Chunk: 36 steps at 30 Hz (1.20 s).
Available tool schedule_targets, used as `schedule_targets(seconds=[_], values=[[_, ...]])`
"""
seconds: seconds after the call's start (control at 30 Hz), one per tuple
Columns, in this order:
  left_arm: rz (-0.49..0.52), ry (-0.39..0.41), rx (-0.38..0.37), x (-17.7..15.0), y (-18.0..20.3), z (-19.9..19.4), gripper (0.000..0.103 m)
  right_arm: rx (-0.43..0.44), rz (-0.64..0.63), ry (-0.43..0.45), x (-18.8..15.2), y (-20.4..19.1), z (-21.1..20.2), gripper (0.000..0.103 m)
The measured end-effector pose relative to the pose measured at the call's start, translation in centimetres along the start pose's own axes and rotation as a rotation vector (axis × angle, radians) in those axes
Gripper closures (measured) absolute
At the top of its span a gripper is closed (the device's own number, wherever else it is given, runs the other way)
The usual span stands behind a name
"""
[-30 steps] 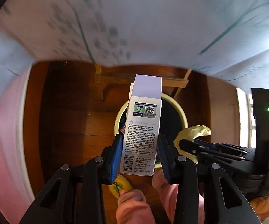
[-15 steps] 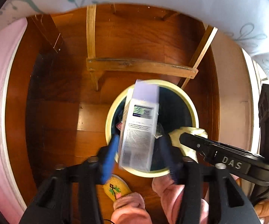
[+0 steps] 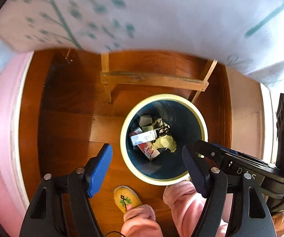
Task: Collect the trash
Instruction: 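Open both tools over the bin to drop the box and paper, then raise both open tools from the bin back toward the table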
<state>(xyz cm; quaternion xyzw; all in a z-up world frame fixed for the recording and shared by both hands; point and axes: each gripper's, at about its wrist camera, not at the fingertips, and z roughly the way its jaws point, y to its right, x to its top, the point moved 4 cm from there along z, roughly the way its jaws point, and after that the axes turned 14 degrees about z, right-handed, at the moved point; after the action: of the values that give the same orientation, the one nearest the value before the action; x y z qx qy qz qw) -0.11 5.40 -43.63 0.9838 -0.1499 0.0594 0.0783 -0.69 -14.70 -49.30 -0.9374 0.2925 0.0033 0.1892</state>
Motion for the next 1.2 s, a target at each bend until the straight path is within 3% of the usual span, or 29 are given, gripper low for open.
schedule_targets(seconds=[0.37, 0.7, 0.97, 1.2], values=[[-0.057, 0.069, 0.047, 0.3, -1.6, -10.4, 0.028, -0.042, -0.060, 0.082, -2.4, -3.5, -8.8, 0.063], [-0.066, 0.190, 0.092, 1.9, -3.0, -24.0, 0.028, -0.012, -0.184, 0.155, -5.8, -9.1, -20.8, 0.063], [-0.046, 0.294, 0.174, 2.6, -3.3, -35.1, 0.028, 0.014, -0.306, 0.281, -7.6, -14.7, -31.4, 0.063], [-0.021, 0.382, 0.178, 3.8, -2.3, -42.7, 0.028, 0.046, -0.341, 0.397, -8.5, -18.7, -39.1, 0.063]])
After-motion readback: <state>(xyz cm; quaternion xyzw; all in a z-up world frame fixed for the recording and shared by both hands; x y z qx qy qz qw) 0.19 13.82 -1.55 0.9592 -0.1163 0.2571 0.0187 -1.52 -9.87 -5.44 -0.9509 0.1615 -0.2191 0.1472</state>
